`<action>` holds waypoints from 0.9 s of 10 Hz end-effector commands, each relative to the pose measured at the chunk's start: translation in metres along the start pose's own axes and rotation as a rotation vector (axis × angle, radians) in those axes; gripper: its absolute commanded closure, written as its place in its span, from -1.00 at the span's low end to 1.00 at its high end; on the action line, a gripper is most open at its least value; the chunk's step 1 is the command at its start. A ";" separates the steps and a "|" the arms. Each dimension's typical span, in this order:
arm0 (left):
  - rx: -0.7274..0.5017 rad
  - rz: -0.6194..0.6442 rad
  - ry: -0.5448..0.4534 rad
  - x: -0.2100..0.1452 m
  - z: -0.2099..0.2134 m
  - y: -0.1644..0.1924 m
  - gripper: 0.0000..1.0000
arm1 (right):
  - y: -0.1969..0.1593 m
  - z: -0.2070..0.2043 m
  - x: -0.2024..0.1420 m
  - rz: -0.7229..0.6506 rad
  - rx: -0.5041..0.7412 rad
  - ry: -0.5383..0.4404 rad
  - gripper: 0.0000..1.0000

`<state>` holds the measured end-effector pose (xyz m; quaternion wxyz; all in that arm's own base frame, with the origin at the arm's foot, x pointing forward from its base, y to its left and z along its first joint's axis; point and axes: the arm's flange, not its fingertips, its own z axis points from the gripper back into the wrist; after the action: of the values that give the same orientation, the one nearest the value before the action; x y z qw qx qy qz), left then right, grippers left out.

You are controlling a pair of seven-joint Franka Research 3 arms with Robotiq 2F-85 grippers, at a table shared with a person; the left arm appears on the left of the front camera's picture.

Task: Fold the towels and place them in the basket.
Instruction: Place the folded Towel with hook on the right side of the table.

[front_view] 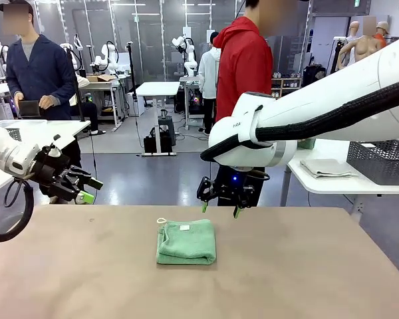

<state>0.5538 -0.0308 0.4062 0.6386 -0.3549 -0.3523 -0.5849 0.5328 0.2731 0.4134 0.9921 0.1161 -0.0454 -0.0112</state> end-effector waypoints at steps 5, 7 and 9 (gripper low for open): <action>0.004 -0.004 -0.005 0.002 0.001 -0.001 -0.92 | -0.016 -0.061 0.000 0.006 0.060 -0.043 -1.00; 0.004 -0.004 -0.005 0.002 0.001 -0.001 -0.92 | -0.020 -0.083 0.000 -0.010 0.055 -0.078 -1.00; 0.004 -0.004 -0.005 0.002 0.001 -0.001 -0.92 | -0.018 -0.100 0.003 -0.001 0.059 -0.062 -1.00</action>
<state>0.5538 -0.0308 0.4063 0.6386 -0.3549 -0.3524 -0.5849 0.5444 0.2747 0.3166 0.9884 0.1315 -0.0730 -0.0200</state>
